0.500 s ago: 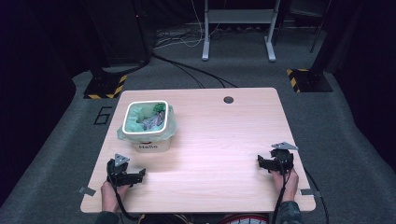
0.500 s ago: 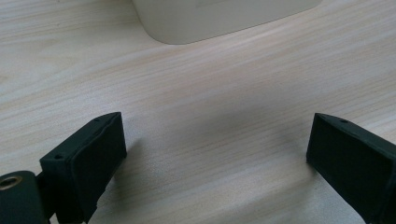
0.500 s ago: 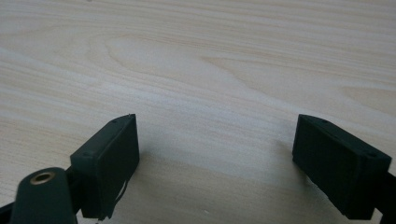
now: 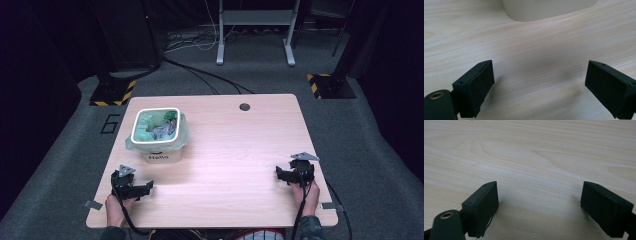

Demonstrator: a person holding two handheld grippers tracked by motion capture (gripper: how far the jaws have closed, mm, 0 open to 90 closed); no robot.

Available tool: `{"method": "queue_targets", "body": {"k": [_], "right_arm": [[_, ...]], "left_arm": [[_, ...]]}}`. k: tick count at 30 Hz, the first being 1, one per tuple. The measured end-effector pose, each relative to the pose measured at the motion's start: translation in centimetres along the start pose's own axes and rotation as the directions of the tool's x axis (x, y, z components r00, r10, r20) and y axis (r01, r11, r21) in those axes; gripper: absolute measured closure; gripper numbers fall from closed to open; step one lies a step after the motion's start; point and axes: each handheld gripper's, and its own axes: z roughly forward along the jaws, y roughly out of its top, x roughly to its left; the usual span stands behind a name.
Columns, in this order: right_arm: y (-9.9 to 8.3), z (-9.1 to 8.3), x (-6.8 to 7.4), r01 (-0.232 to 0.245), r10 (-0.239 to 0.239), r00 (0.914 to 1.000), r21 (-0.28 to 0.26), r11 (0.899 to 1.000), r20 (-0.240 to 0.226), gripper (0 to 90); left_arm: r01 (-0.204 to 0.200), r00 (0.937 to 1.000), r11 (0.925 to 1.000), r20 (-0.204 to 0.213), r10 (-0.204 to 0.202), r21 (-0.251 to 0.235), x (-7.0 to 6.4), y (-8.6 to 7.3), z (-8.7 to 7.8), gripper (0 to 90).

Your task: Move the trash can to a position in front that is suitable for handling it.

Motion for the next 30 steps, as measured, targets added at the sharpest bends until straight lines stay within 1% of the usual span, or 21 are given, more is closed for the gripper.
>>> {"method": "queue_targets", "body": {"k": [2, 3, 6, 8, 9, 13, 14, 15, 17, 18, 19, 20, 22, 24, 25, 26, 30], "right_arm": [[0.0, 0.0, 0.0, 0.000, 0.000, 1.0000, 0.000, 1.000, 0.000, 13.8], [0.0, 0.0, 0.0, 0.000, 0.000, 1.0000, 0.000, 1.000, 0.000, 13.8], [0.0, 0.0, 0.0, 0.000, 0.000, 1.0000, 0.000, 1.000, 0.000, 13.7], [0.0, 0.0, 0.0, 0.000, 0.000, 1.0000, 0.000, 1.000, 0.000, 13.7], [0.0, 0.0, 0.0, 0.000, 0.000, 1.0000, 0.000, 1.000, 0.001, 13.8], [0.0, 0.0, 0.0, 0.000, 0.000, 1.0000, 0.000, 1.000, 0.001, 13.8], [0.0, 0.0, 0.0, 0.000, 0.000, 1.0000, 0.000, 1.000, 0.001, 13.8], [0.0, 0.0, 0.0, 0.000, 0.000, 1.0000, 0.000, 1.000, 0.001, 13.8], [0.0, 0.0, 0.0, 0.000, 0.000, 1.0000, 0.000, 1.000, 0.001, 13.8], [0.0, 0.0, 0.0, 0.000, 0.000, 1.0000, 0.000, 1.000, 0.001, 13.8], [0.0, 0.0, 0.0, -0.001, 0.001, 1.0000, 0.000, 1.000, 0.001, 13.8], [0.0, 0.0, 0.0, -0.001, 0.001, 1.0000, 0.000, 1.000, 0.001, 13.8], [0.0, 0.0, 0.0, 0.002, -0.002, 1.0000, -0.001, 1.000, 0.001, 13.8], [0.0, 0.0, 0.0, 0.001, -0.001, 1.0000, -0.001, 1.000, 0.000, 13.8], [0.0, 0.0, 0.0, 0.000, 0.000, 1.0000, 0.000, 1.000, 0.001, 13.8], [0.0, 0.0, 0.0, 0.002, -0.002, 1.0000, -0.001, 1.000, 0.001, 13.8], [0.0, 0.0, 0.0, -0.001, 0.001, 1.0000, 0.000, 1.000, 0.000, 13.8]], "left_arm": [[0.005, 1.0000, 1.0000, 0.002, -0.005, -0.001, 0.1, 0.2, -0.2, 7.9], [0.018, 0.9998, 0.9998, 0.010, -0.018, -0.004, 0.3, 0.6, -0.6, 7.5], [0.029, 0.9992, 0.9995, 0.027, -0.029, -0.013, 0.6, 1.2, -1.2, 7.2], [0.030, 0.9993, 0.9994, 0.025, -0.029, -0.017, 0.7, 1.5, -1.5, 7.1], [0.029, 0.9992, 0.9994, 0.029, -0.028, -0.020, 0.8, 2.0, -1.9, 7.1], [0.031, 0.9987, 0.9990, 0.042, -0.030, -0.032, 1.1, 3.1, -2.5, 7.0], [0.031, 0.9987, 0.9990, 0.042, -0.030, -0.032, 1.1, 3.1, -2.5, 7.0], [0.027, 0.9986, 0.9990, 0.047, -0.026, -0.036, 1.2, 3.6, -2.9, 6.8], [0.030, 0.9980, 0.9987, 0.057, -0.027, -0.042, 1.2, 4.2, -3.2, 6.5], [0.030, 0.9980, 0.9987, 0.057, -0.027, -0.042, 1.2, 4.2, -3.2, 6.3], [0.030, 0.9978, 0.9983, 0.061, -0.026, -0.051, 1.3, 4.6, -3.5, 6.1], [0.030, 0.9978, 0.9983, 0.061, -0.026, -0.051, 1.3, 4.6, -3.5, 6.1], [0.025, 0.9979, 0.9979, 0.061, -0.021, -0.059, 1.4, 5.4, -3.8, 5.8], [0.022, 0.9980, 0.9980, 0.061, -0.018, -0.059, 1.4, 5.7, -4.0, 5.7], [0.023, 0.9976, 0.9974, 0.067, -0.019, -0.068, 1.5, 6.2, -4.2, 5.5], [0.023, 0.9976, 0.9974, 0.067, -0.019, -0.068, 1.5, 6.2, -4.2, 5.5], [0.017, 0.9973, 0.9965, 0.073, -0.011, -0.082, 1.7, 7.5, -4.9, 5.3]]}}
